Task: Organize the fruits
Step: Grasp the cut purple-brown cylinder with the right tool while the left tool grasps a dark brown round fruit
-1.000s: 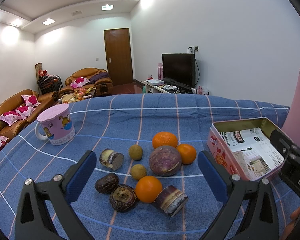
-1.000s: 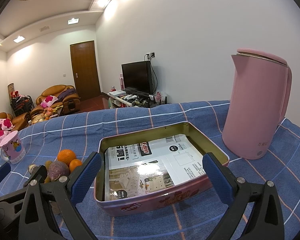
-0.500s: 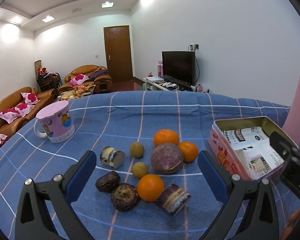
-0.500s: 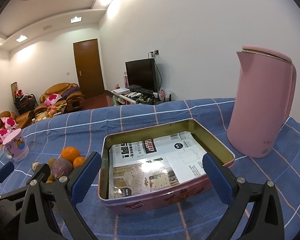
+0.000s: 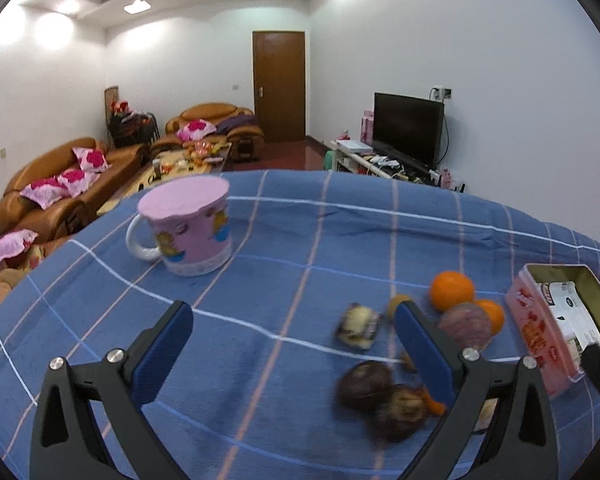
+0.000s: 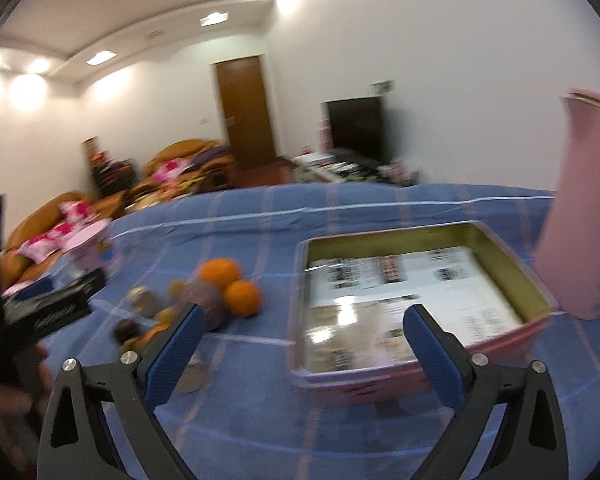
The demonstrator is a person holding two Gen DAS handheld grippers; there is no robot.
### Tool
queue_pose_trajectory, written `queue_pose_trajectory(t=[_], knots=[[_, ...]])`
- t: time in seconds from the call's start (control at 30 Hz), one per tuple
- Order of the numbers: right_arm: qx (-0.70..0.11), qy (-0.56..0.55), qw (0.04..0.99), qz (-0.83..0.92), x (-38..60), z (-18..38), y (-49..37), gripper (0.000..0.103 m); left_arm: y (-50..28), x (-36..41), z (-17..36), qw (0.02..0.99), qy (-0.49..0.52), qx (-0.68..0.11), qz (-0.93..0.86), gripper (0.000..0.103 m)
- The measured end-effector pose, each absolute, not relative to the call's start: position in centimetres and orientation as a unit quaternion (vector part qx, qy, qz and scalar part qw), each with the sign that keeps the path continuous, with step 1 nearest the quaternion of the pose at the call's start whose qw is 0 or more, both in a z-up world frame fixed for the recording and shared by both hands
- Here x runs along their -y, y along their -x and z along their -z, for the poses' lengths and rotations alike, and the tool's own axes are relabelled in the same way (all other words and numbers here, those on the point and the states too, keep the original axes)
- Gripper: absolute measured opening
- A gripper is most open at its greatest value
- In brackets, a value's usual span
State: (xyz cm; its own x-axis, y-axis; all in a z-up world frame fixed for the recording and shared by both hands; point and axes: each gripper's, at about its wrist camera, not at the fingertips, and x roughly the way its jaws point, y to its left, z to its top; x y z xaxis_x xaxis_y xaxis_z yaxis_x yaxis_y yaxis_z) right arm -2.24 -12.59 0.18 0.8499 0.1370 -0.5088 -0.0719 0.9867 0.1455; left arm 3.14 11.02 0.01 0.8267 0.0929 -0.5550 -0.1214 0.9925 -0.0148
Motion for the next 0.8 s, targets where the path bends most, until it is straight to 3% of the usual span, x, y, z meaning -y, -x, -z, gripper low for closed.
queue_pose_trajectory(t=[0.17, 0.43, 0.63, 0.7, 0.8], knots=[[-0.32, -0.021, 0.937, -0.139, 8.4, 1.1, 1.1, 0.083, -3.3, -12.8, 0.5, 0.953, 0.024, -0.297, -0.051, 0.102], [-0.411, 0.03, 0.9, -0.144, 4.6, 3.8, -2.3, 0.079, -3.7, -13.2, 1.4, 0.944, 0.02, -0.328, -0.02, 0.101], [-0.433, 0.034, 0.887, -0.157, 4.4, 4.7, -2.9, 0.058, -3.5, -11.2, 1.7, 0.938, 0.005, -0.343, 0.041, 0.098], [-0.431, 0.035, 0.887, -0.164, 4.3, 4.7, -2.6, 0.045, -3.4, -10.4, 1.8, 0.937, -0.009, -0.346, 0.051, 0.096], [-0.429, 0.028, 0.888, -0.165, 4.7, 4.6, -2.4, 0.043, -3.3, -9.7, 2.1, 0.932, -0.01, -0.355, 0.072, 0.094]])
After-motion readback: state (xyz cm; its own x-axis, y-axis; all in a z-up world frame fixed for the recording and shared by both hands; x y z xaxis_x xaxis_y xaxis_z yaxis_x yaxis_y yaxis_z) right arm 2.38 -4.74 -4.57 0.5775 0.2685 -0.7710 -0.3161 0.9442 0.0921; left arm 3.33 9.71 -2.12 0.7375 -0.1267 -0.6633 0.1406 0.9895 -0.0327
